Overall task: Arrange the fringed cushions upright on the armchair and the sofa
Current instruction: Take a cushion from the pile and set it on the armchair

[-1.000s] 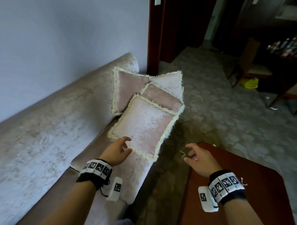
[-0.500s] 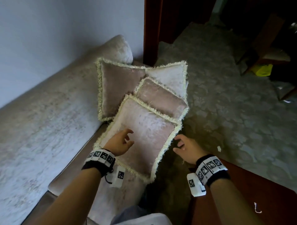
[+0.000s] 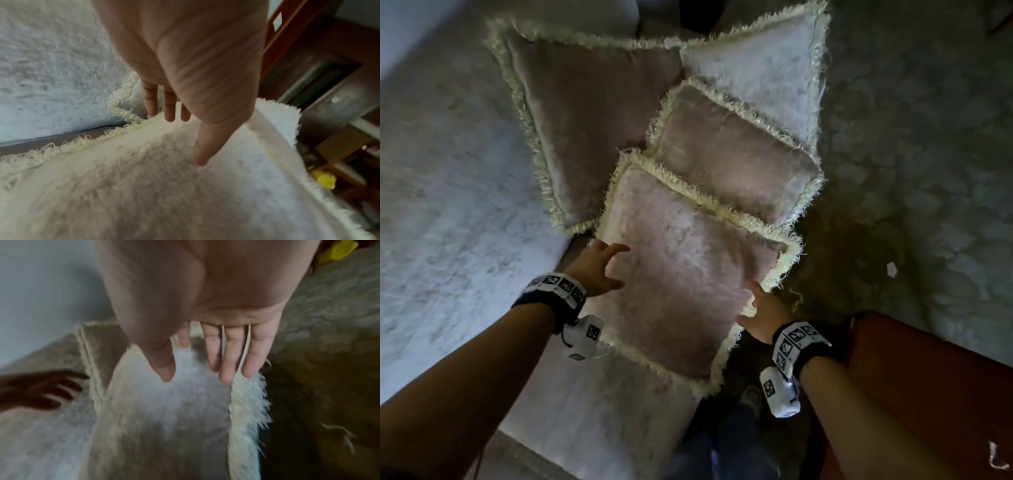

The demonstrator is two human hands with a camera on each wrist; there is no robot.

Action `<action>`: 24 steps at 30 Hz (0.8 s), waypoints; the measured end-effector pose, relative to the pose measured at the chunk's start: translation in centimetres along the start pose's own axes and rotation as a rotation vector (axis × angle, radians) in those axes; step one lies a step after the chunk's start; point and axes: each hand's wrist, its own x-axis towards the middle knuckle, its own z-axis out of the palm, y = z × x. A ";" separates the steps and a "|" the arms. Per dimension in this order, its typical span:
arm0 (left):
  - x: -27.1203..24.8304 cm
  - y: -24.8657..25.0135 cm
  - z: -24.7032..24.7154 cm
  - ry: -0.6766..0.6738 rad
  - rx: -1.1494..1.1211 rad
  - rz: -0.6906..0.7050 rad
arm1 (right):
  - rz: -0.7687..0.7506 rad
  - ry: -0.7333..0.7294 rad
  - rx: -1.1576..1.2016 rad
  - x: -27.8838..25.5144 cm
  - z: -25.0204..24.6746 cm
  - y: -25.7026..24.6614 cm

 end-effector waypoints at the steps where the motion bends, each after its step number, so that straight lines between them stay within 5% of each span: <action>1: 1.5 -1.0 0.3 -0.006 0.080 0.003 | 0.006 -0.018 0.018 1.1 1.5 0.6; 11: 10.8 -7.3 5.9 -0.063 0.126 0.016 | 0.091 0.069 0.479 8.7 12.4 2.0; 24: 17.3 -11.9 9.0 0.015 0.024 0.207 | 0.130 0.369 0.500 13.9 17.2 2.7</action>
